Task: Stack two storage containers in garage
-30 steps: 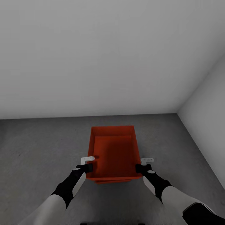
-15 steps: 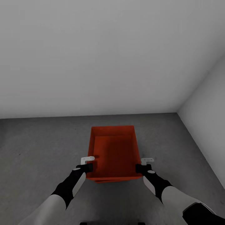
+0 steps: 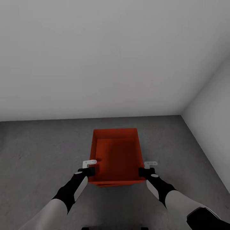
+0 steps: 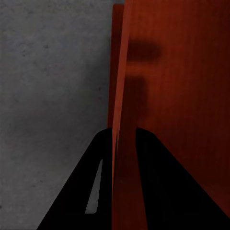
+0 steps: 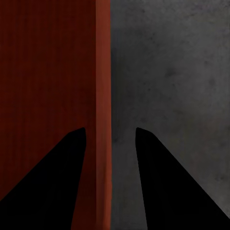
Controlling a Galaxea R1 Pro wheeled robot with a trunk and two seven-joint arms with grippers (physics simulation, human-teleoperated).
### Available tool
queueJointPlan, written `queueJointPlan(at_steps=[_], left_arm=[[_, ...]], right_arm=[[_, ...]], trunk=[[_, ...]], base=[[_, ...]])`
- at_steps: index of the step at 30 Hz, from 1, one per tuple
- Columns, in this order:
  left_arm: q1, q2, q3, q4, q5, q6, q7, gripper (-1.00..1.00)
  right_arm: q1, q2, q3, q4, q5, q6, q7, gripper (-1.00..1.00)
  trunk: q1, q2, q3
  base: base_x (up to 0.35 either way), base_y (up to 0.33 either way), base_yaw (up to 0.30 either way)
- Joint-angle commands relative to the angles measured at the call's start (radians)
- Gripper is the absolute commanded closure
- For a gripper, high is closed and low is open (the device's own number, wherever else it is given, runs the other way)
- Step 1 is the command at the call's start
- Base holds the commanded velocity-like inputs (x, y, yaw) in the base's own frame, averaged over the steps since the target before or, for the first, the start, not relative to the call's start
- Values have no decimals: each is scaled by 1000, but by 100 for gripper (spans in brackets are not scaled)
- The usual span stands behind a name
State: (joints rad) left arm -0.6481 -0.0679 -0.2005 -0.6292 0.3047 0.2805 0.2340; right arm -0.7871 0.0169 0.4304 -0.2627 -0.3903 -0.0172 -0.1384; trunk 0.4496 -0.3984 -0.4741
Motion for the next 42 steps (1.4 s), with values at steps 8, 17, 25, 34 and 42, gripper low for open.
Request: queueJointPlan(at_steps=[8, 17, 25, 34, 42], left_arm=[[-1, 2, 13, -7, -21, -4, 18, 100], [-1, 2, 13, -6, -21, -4, 18, 100], [-1, 2, 13, -6, -21, -4, 18, 100], [-1, 2, 13, -6, -21, -4, 18, 100], [-1, 2, 13, -7, -21, -4, 18, 100]], right_arm=[[-1, -5, -15, 20, -15, -6, -2, 100], [-1, -4, -15, 22, -15, -5, -2, 100], [-1, -5, -16, 22, -15, -3, -3, 100], [0, -5, -16, 21, -15, -3, -3, 100], [0, -5, -16, 22, -15, -3, -3, 100]], trunk=[[1, -2, -1], [1, -2, -1], [1, -2, -1], [1, -2, -1], [1, -2, -1]], base=[[-21, 0, 0], [-7, 0, 0], [0, 0, 162], [0, 0, 118], [0, -40, 3]])
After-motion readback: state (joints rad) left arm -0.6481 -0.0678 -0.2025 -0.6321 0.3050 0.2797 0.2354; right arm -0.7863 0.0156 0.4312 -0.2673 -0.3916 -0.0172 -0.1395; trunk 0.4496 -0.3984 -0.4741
